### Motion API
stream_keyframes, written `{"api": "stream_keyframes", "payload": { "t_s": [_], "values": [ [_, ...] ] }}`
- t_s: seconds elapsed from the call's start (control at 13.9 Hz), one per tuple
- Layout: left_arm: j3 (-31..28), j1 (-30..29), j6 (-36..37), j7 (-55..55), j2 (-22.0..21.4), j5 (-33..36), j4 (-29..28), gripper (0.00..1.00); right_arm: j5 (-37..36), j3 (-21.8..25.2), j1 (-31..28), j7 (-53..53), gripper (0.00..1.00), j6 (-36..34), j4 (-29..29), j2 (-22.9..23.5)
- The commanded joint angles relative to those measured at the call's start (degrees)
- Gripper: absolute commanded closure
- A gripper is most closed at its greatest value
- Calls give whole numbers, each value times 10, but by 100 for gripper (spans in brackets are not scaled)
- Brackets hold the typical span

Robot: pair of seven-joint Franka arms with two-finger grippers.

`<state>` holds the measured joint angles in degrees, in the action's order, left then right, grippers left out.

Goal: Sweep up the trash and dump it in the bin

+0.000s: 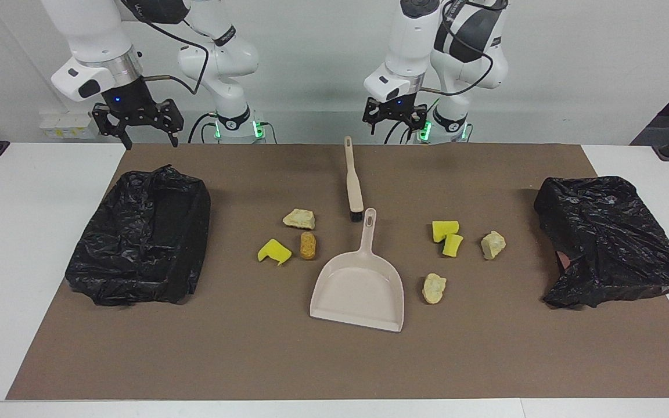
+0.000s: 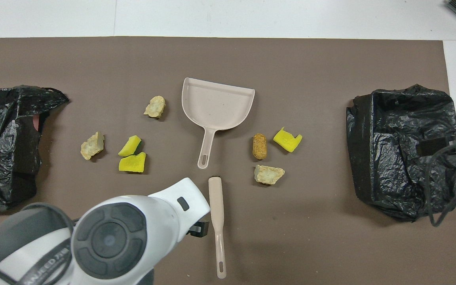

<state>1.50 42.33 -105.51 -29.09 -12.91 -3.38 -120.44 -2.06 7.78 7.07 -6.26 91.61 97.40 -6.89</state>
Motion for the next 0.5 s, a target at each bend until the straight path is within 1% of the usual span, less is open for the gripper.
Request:
{"api": "stream_keyframes", "payload": {
  "t_s": [0.0, 0.14, 0.22, 0.36, 0.43],
  "values": [
    [-11, 33, -47, -19, -5, -5, -43, 0, -3, -3, -5, 1, 0, 3, 11, -10],
    [-11, 66, -86, -43, 47, -6, -51, 0, -3, -3, -5, 2, 0, 3, 13, -11],
    [-11, 72, -122, -45, 67, -7, -68, 0, -3, -3, -5, 2, 0, 2, 16, -12],
    [-10, 84, -195, -42, 86, -21, -106, 0, -3, -4, -4, 2, 0, 3, 32, -16],
    [-10, 90, -216, -39, 101, -34, -115, 0, -1, -4, -3, 4, 0, 5, 45, -18]
  ]
}}
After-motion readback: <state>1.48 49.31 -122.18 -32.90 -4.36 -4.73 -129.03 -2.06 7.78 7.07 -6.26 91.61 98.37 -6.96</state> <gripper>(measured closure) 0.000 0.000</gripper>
